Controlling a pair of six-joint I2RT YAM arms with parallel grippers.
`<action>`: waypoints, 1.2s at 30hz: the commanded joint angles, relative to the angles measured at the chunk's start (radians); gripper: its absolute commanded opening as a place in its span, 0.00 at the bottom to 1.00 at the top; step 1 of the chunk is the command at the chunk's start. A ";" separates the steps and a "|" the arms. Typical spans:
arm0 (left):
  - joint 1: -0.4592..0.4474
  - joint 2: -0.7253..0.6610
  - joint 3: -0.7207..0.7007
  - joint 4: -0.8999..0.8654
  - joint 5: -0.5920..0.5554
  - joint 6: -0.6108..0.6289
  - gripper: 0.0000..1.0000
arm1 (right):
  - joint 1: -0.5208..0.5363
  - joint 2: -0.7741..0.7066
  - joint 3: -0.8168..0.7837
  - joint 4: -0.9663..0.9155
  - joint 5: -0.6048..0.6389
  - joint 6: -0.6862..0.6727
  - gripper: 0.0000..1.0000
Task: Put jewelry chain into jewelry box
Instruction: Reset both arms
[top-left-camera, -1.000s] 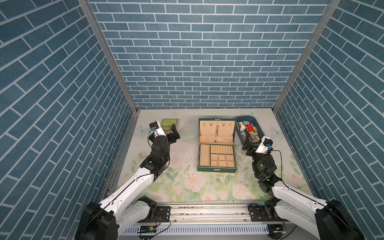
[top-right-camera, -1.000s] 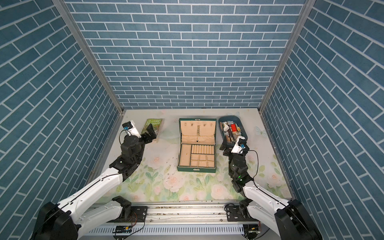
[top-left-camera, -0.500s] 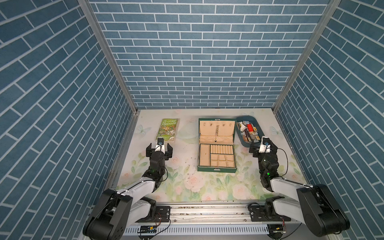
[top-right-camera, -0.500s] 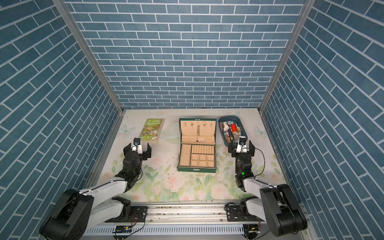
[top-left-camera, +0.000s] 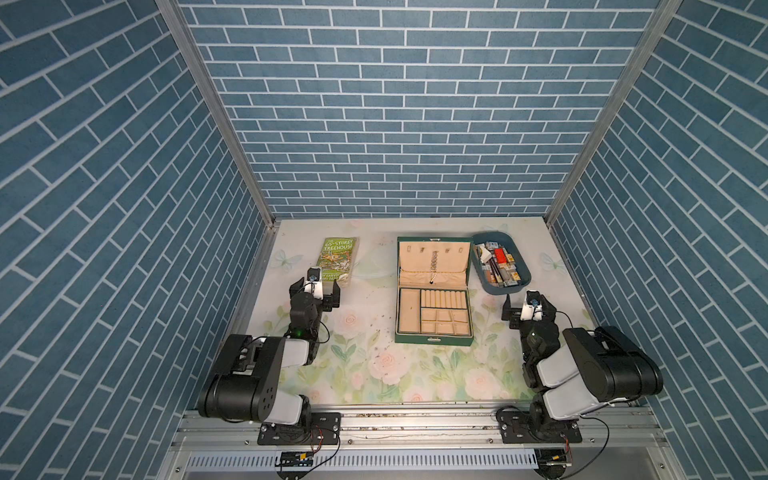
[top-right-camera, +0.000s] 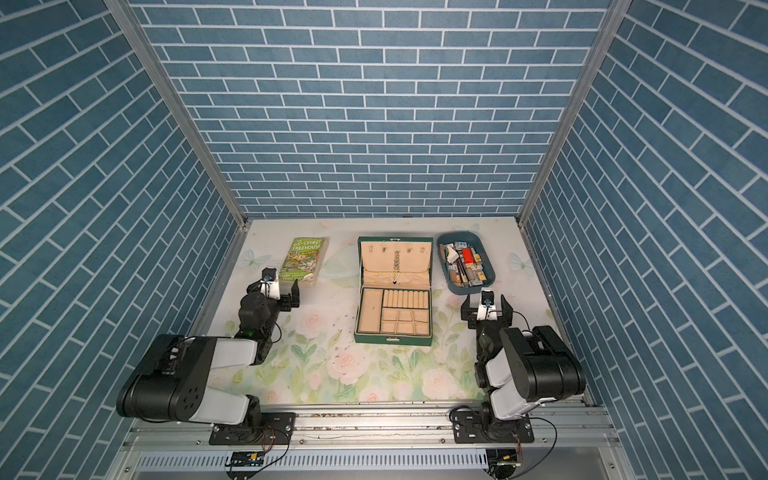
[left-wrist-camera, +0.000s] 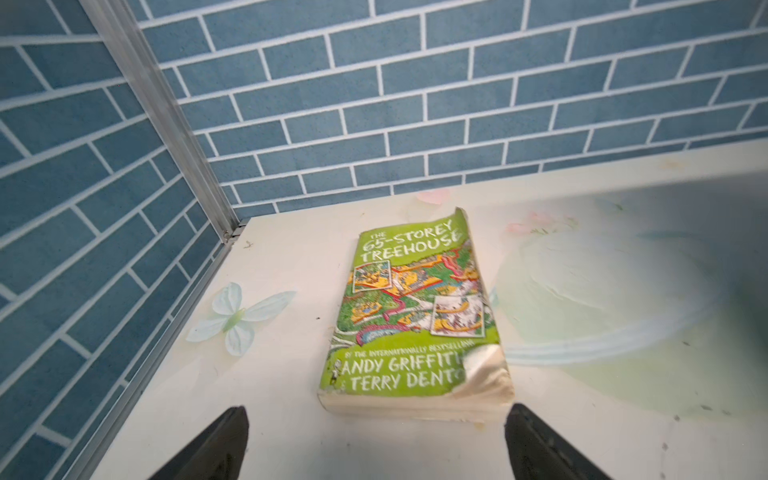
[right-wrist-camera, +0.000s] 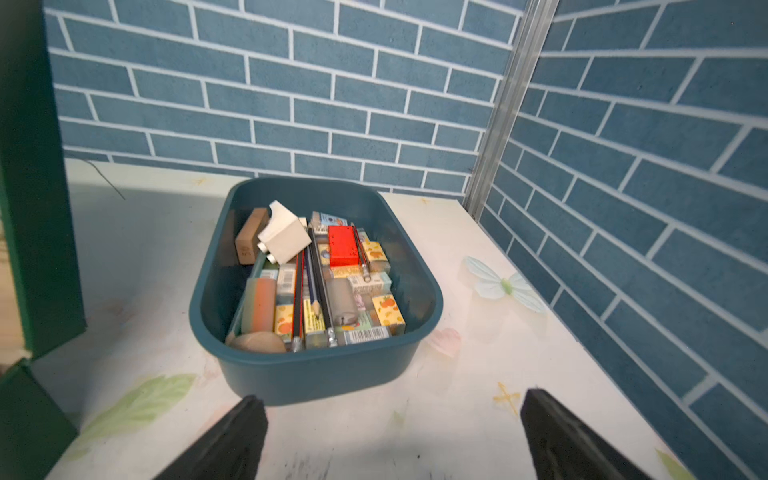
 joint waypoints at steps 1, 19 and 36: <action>0.028 0.050 -0.119 0.308 -0.023 -0.097 1.00 | -0.004 -0.006 0.123 -0.108 0.034 0.032 1.00; 0.019 0.043 -0.052 0.170 -0.042 -0.092 1.00 | -0.058 -0.014 0.150 -0.184 -0.008 0.088 1.00; 0.024 0.042 -0.054 0.172 -0.030 -0.093 1.00 | -0.057 -0.012 0.150 -0.184 -0.008 0.088 1.00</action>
